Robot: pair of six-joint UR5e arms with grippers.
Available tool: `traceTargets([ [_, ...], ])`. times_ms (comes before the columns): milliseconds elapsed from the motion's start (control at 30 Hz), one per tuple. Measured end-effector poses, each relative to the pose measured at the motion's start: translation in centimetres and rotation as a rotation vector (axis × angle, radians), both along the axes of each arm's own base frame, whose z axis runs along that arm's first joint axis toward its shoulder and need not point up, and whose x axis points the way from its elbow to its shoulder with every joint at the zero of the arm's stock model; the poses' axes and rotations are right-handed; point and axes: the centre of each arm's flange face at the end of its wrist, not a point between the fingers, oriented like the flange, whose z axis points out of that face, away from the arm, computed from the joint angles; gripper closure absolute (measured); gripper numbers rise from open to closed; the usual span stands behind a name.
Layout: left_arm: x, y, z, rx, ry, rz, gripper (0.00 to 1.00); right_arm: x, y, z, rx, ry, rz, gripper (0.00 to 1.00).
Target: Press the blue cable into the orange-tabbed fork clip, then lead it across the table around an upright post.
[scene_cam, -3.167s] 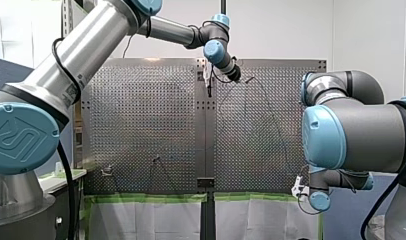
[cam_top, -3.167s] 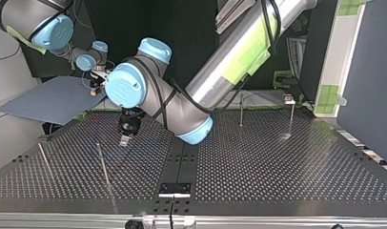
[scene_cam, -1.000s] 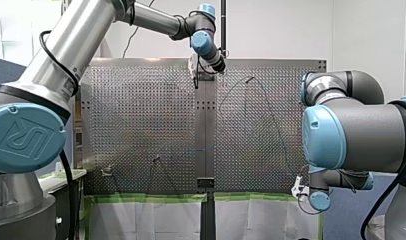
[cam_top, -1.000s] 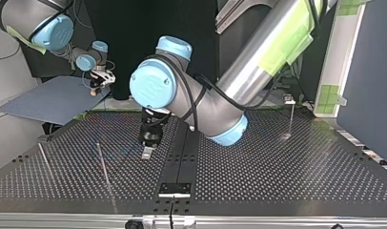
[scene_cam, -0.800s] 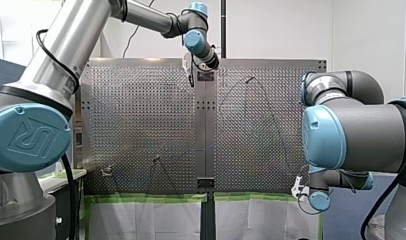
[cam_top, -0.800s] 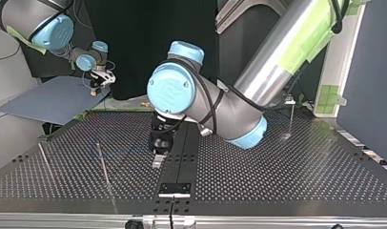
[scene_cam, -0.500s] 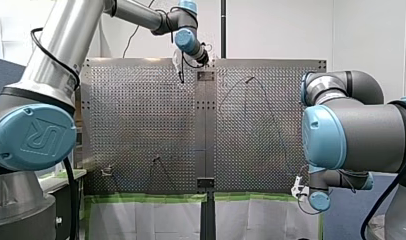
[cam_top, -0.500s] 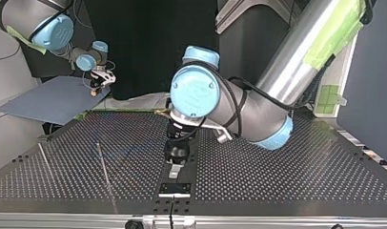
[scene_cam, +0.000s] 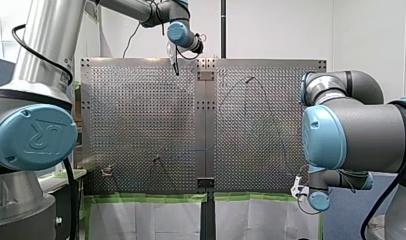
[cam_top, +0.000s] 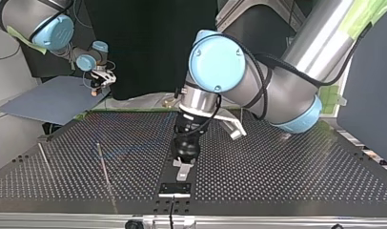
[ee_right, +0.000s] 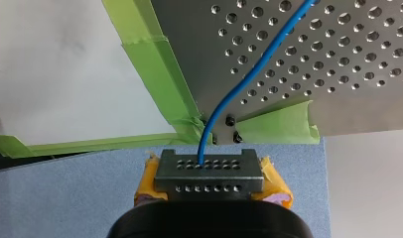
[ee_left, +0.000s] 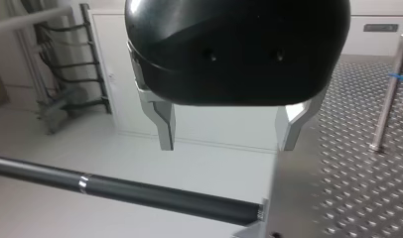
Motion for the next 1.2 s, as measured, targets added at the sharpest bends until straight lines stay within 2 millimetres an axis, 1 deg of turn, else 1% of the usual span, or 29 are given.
traceTargets([
  [433,-3.4,1.9,2.0,-0.076,-0.094,-0.020,0.00,0.1,0.0,0.0,0.000,0.000,0.001,1.00],
  [533,-3.8,2.0,1.6,-0.099,-0.099,-0.031,0.00,0.1,0.0,0.0,0.000,0.000,0.002,1.00],
  [667,-3.5,1.8,-0.3,-0.106,-0.089,-0.037,0.00,0.2,0.0,0.0,0.000,0.000,0.003,1.00],
  [800,-2.6,1.4,-3.1,-0.094,-0.067,-0.039,0.00,0.3,0.1,0.0,0.000,-0.001,0.007,1.00],
  [1000,-1.2,0.6,-8.2,-0.065,-0.022,-0.057,0.00,0.4,0.1,0.0,0.000,-0.001,0.011,1.00],
  [1100,-0.9,0.5,-9.9,-0.062,-0.009,-0.059,0.00,0.5,0.1,0.0,0.000,-0.001,0.012,1.00],
  [1200,-0.9,0.5,-11.1,-0.063,-0.004,-0.060,0.00,0.5,0.1,0.0,0.000,-0.001,0.013,1.00],
])
